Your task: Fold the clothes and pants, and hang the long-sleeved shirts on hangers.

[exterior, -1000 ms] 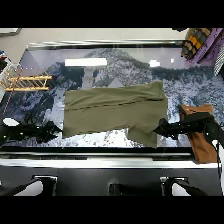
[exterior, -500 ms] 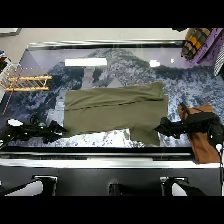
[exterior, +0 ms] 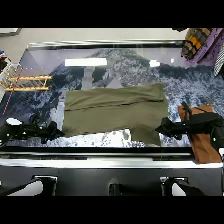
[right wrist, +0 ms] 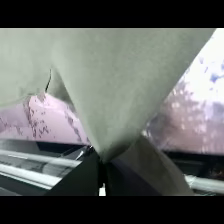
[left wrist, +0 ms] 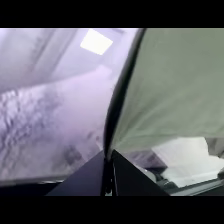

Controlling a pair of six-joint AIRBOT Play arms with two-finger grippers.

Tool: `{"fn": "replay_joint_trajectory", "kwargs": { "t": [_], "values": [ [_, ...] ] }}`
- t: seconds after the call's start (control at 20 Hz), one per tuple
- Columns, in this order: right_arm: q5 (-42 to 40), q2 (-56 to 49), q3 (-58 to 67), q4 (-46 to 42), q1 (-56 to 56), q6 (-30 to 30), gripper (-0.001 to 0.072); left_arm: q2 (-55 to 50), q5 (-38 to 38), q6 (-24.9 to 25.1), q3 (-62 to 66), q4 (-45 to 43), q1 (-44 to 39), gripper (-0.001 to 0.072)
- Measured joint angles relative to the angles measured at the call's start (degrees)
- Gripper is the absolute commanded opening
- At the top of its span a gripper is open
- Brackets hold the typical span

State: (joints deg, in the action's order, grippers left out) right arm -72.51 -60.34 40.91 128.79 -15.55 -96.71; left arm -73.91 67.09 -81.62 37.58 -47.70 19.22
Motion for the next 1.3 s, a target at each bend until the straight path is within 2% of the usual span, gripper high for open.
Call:
{"fn": "replay_joint_trajectory", "kwargs": {
  "t": [0.2, 0.4, 0.6, 0.85, 1.1, 1.3],
  "values": [
    [-6.3, 7.1, 0.0, -3.5, 0.0, 3.7, 0.0026, 8.8, 3.9, -4.6, 0.3, -6.2, 0.0, 0.0013],
    [-13.7, 18.5, -0.1, -7.3, 0.0, 9.2, 0.0026, 19.2, 8.0, -8.9, 0.3, -12.4, 0.0, 0.0013],
    [-11.5, 24.7, -0.1, -10.1, 0.0, 11.5, 0.0026, 23.5, 6.8, -10.9, 0.7, -12.7, 0.0, 0.0013],
    [0.2, 14.7, 0.8, -8.0, 0.1, 6.8, 0.0026, 16.7, -0.9, -9.5, 6.2, -10.6, -1.7, 0.0012],
    [9.4, -0.3, 6.1, -5.7, 0.1, 1.6, 0.0026, 1.2, -6.1, -7.2, 18.5, -9.9, -5.6, 0.0012],
    [13.2, -10.6, 12.4, -5.1, 0.1, -0.9, 0.0027, -10.7, -6.9, -6.6, 28.8, -9.9, -8.7, 0.0012]
  ]
}}
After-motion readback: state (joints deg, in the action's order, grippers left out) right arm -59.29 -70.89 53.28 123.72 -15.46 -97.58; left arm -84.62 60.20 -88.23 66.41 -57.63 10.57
